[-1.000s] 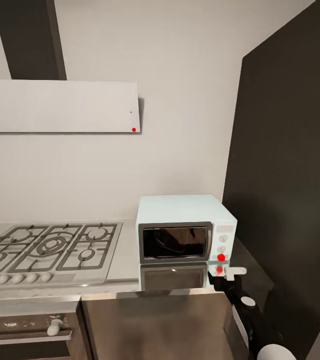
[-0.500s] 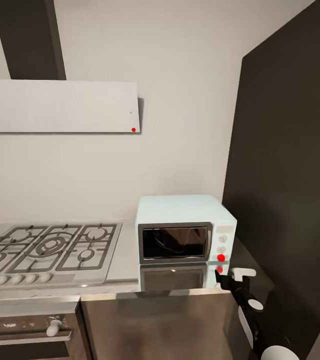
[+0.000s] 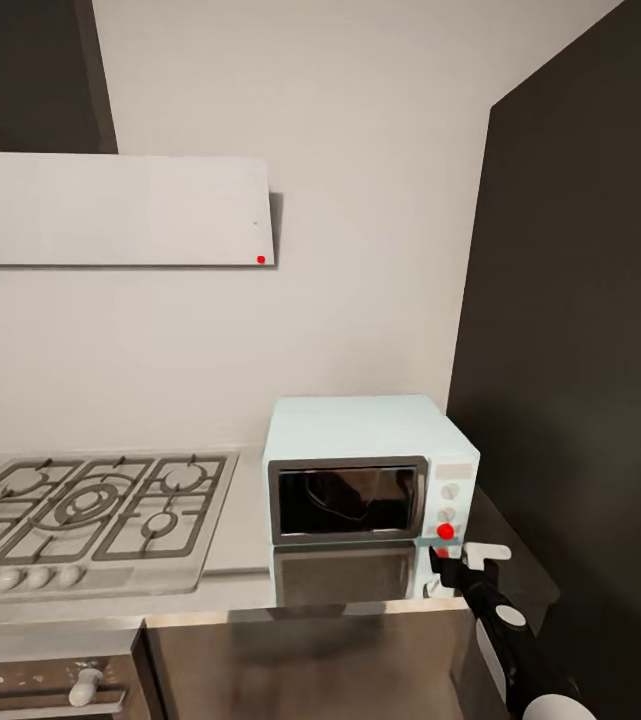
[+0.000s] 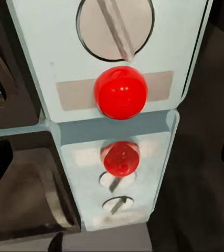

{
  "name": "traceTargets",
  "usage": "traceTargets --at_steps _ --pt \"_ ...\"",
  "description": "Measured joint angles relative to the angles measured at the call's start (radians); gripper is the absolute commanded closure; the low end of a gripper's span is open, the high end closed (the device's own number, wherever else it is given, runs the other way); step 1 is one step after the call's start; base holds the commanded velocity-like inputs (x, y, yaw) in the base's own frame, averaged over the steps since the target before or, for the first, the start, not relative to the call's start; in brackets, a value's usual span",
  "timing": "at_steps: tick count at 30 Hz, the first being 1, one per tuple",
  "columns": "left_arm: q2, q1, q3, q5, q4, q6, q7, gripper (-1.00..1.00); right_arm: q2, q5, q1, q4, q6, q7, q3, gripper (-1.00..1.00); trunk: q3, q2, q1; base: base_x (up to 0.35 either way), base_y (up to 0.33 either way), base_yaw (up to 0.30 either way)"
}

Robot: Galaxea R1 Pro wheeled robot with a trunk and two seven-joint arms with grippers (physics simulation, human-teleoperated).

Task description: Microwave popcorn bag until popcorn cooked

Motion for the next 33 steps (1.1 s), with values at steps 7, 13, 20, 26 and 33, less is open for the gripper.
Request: traceTargets --at_steps 7,13,20,26,33 --pt "0.000 0.000 0.000 0.000 0.000 0.000 0.000 -1.00 -0.012 0.000 0.000 0.010 -0.003 0.000 -0.001 -1.00 0.000 0.000 0.000 0.001 0.000 0.000" --pt "0.000 0.000 0.000 0.000 0.000 0.000 0.000 -1.00 -0.037 0.000 0.000 0.046 -0.061 -0.001 -0.003 -1.00 0.000 0.000 0.000 0.000 0.000 0.000" --pt "0.000 0.000 0.000 0.000 0.000 0.000 0.000 -1.00 -0.042 0.000 0.000 0.070 -0.068 0.000 -0.003 -1.00 0.000 0.000 0.000 0.000 0.000 0.000" --pt "0.000 0.000 0.000 0.000 0.000 0.000 0.000 -1.00 -0.043 0.000 0.000 0.097 -0.074 0.000 -0.003 -1.00 0.000 0.000 0.000 0.000 0.000 0.000" --pt "0.000 0.000 0.000 0.000 0.000 0.000 0.000 -1.00 -0.044 0.001 0.000 0.099 -0.074 0.000 -0.003 1.00 0.000 0.000 0.000 0.000 0.000 0.000"
